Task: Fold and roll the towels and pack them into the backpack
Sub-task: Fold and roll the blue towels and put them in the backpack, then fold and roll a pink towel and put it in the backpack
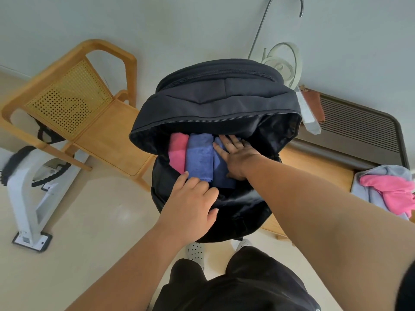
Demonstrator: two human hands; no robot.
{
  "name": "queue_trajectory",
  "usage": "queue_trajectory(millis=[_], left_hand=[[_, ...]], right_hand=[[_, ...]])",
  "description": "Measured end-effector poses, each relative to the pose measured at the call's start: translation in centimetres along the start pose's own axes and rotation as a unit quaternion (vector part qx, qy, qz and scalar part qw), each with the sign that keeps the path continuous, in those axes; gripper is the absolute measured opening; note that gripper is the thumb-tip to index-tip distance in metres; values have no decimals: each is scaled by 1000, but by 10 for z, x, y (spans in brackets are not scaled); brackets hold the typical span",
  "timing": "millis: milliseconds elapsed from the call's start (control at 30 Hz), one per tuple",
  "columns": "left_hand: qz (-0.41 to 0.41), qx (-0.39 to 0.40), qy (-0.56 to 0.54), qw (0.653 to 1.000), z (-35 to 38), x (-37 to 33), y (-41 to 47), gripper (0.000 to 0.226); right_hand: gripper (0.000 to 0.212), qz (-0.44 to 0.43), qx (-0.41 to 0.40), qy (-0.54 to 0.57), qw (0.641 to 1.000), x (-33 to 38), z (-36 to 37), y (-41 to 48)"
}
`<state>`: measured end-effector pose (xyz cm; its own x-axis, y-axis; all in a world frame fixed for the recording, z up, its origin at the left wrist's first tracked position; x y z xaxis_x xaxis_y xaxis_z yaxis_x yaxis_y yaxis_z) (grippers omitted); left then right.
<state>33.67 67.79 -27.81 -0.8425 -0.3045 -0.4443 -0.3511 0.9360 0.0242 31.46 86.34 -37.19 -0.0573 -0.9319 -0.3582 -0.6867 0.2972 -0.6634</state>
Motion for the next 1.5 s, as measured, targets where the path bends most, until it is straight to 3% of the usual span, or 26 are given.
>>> queue_trajectory(millis=[167, 300, 433, 533, 633, 933, 1067, 1233, 1367, 1500], left_hand=[[-6, 9, -1, 1000, -4, 0, 2, 37], [-7, -3, -31, 999, -13, -9, 10, 45], [29, -22, -60, 997, -18, -36, 37, 45], [60, -18, -71, 995, -17, -69, 63, 44], [91, -7, -81, 993, -10, -108, 87, 45], [104, 111, -65, 986, 71, -222, 153, 49], [53, 171, -50, 983, 121, -271, 182, 54], [-17, 231, -36, 972, 182, -318, 209, 55], [-97, 261, -55, 959, 213, -327, 217, 61], [-165, 273, -76, 945, 225, -325, 216, 61]], right_hand=[[99, -16, -12, 35, 999, 1, -10, -15], [74, -49, -75, 112, 990, -3, -32, -58], [53, -53, -177, 254, 950, -25, -38, -108], [34, -36, -283, 272, 919, -60, -26, -154], [29, 43, -311, 291, 904, -101, 14, -187], [36, 184, -191, 372, 890, -198, 203, -228], [47, 229, -102, 360, 899, -243, 289, -244], [57, 283, -24, 368, 885, -295, 386, -268], [58, 267, 34, 399, 877, -323, 444, -263], [72, 242, 42, 493, 835, -337, 479, -243]])
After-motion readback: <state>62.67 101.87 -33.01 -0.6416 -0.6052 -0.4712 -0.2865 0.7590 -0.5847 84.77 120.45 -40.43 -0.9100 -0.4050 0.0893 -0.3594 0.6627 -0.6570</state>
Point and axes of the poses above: each hand's wrist, its own y-axis towards the middle knuckle, its own z-axis out of the palm, x = y × z, the point moved 8 cm from there along y, towards the middle knuckle, and after that the axes turned 12 degrees about -y, right-handed, at the moved point
